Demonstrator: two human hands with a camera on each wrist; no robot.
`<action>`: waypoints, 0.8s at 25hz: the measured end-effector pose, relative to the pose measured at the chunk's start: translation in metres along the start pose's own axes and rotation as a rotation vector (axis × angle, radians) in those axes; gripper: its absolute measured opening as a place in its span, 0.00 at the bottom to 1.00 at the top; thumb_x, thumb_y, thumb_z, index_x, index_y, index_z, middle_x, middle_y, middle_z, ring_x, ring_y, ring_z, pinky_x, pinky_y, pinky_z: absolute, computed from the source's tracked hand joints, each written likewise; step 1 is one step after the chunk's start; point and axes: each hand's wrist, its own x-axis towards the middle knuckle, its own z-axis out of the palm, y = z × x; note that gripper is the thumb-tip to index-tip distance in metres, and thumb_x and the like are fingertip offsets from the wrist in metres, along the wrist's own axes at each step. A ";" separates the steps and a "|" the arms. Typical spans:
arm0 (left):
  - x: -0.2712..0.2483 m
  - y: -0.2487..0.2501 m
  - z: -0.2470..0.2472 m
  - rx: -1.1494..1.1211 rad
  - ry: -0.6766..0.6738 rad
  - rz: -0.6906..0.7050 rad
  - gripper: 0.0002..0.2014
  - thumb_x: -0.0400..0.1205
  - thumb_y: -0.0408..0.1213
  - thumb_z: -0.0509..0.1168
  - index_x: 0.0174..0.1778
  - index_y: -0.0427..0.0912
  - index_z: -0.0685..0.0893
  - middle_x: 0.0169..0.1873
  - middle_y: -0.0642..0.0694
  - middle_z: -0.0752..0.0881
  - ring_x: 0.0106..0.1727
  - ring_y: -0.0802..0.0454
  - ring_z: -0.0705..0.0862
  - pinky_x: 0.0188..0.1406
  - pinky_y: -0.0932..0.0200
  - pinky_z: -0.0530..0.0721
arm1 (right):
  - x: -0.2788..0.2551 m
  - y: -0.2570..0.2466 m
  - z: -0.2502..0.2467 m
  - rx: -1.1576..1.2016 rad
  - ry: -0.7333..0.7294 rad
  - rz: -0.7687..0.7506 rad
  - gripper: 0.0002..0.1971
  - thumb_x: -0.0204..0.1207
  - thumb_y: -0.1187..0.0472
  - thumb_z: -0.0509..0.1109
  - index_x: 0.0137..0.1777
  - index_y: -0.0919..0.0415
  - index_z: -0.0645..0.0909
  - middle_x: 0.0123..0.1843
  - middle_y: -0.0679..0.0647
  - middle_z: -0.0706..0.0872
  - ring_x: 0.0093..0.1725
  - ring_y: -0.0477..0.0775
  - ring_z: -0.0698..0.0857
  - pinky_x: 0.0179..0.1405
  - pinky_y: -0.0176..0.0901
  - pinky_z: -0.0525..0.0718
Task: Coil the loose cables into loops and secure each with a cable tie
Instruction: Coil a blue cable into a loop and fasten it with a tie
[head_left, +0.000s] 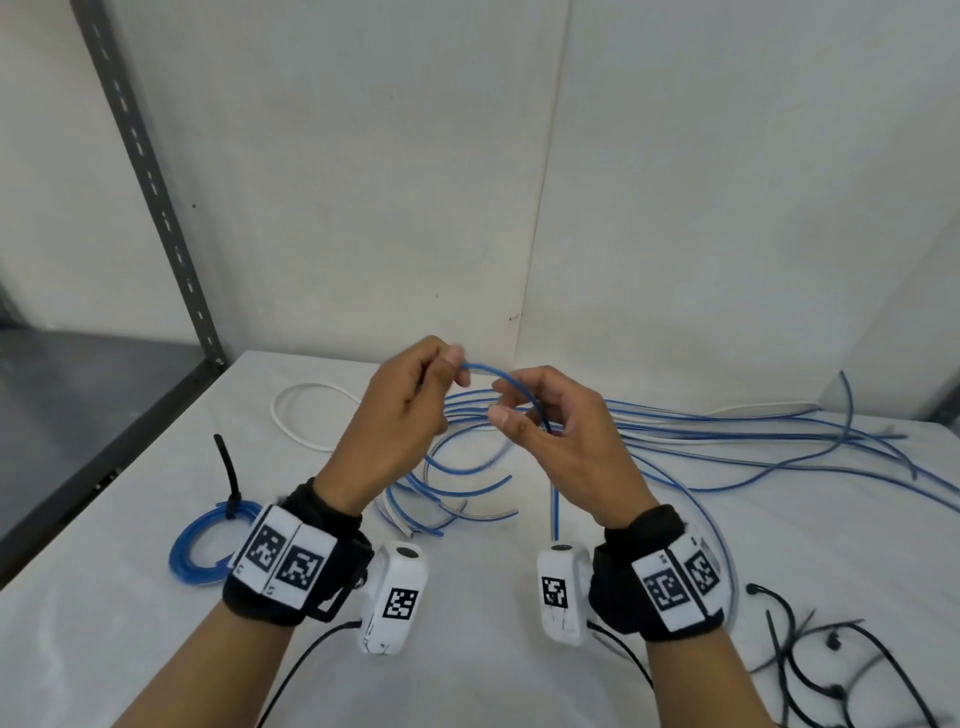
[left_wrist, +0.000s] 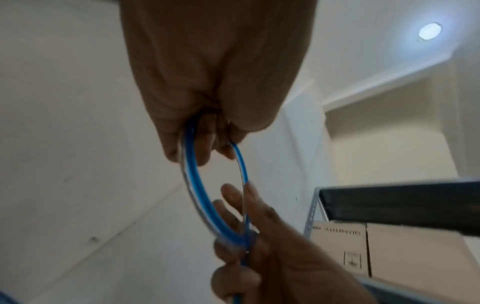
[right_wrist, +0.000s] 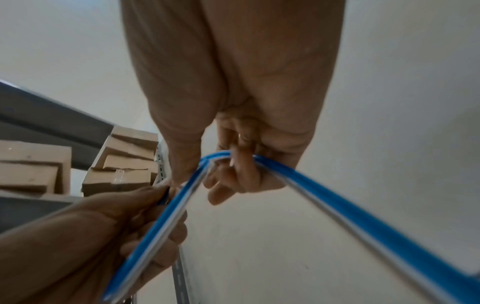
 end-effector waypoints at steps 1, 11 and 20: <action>0.001 -0.001 0.001 -0.105 0.045 -0.033 0.18 0.93 0.45 0.56 0.43 0.39 0.80 0.24 0.54 0.67 0.26 0.55 0.67 0.29 0.64 0.75 | -0.001 -0.001 0.001 0.058 0.001 0.013 0.09 0.80 0.58 0.77 0.58 0.55 0.85 0.50 0.51 0.92 0.43 0.50 0.88 0.44 0.42 0.86; 0.006 -0.006 0.002 -0.411 0.313 -0.065 0.18 0.94 0.44 0.52 0.44 0.37 0.76 0.22 0.55 0.63 0.24 0.56 0.60 0.24 0.65 0.67 | -0.002 -0.006 -0.004 0.379 -0.059 0.069 0.24 0.70 0.61 0.82 0.66 0.60 0.82 0.47 0.55 0.92 0.43 0.49 0.89 0.44 0.37 0.85; -0.004 -0.005 0.012 -0.031 -0.182 -0.024 0.17 0.93 0.43 0.55 0.53 0.37 0.86 0.30 0.50 0.80 0.32 0.50 0.80 0.41 0.48 0.85 | 0.000 -0.001 0.009 0.283 0.273 0.013 0.19 0.58 0.54 0.87 0.41 0.59 0.80 0.32 0.60 0.90 0.31 0.62 0.87 0.40 0.55 0.87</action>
